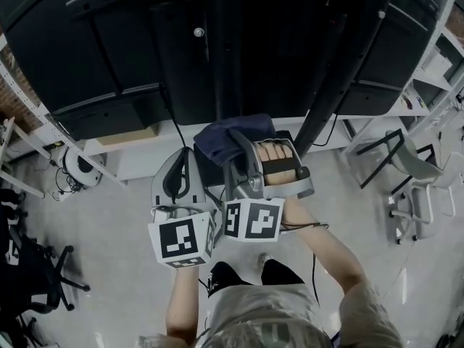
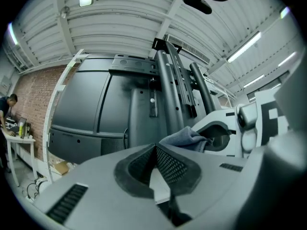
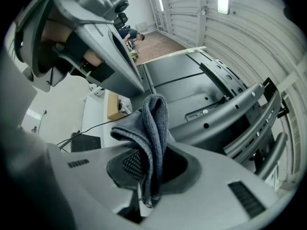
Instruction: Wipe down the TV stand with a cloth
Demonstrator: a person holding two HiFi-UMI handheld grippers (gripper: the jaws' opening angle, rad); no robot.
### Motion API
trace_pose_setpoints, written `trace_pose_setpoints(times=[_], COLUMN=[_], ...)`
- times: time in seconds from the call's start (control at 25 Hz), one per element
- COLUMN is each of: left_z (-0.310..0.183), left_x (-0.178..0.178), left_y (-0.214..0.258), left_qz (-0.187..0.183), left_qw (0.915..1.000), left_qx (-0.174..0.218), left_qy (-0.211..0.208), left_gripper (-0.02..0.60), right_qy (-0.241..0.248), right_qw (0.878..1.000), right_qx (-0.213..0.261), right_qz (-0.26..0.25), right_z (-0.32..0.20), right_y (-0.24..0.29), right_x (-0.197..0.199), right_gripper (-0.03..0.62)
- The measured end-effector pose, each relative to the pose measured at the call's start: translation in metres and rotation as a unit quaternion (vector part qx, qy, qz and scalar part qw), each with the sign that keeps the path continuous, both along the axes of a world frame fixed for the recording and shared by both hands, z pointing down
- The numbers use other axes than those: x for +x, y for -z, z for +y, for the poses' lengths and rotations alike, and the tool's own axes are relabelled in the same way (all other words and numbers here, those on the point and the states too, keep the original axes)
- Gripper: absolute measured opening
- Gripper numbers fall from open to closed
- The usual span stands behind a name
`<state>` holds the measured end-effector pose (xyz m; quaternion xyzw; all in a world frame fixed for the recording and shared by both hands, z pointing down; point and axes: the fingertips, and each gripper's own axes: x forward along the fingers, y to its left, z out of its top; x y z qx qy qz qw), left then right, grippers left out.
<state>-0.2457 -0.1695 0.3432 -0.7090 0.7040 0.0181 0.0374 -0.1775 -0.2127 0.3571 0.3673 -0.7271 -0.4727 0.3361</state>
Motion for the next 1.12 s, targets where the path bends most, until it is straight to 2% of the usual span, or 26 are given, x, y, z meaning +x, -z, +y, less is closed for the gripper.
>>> trace_pose_setpoints(times=[0.16,0.48,0.76,1.12], left_z=[0.003,0.007,0.004,-0.001], left_x=[-0.003,-0.011,-0.012,-0.02], left_y=[-0.038,-0.084,-0.141,-0.193], left_qz=[0.013,0.022,0.029,0.031], left_qw=[0.9994,0.9966,0.9939,0.9908], left_qx=[-0.023,-0.048,-0.069,-0.087], left_qy=[0.021,0.063,0.081,0.099], left_gripper=[0.014,0.014,0.014,0.014], right_qy=[0.016,0.041,0.057,0.067], right_qw=[1.0,0.997,0.995,0.989], right_qx=[-0.022,-0.058,-0.08,-0.133], right_qz=[-0.009,-0.012,-0.002,0.018], right_z=[0.005,0.009,0.01,0.011], right_y=[-0.032,-0.088,-0.152,-0.242], right_x=[0.001,0.003,0.005,0.005], right_gripper=[0.057,0.057,0.057,0.057])
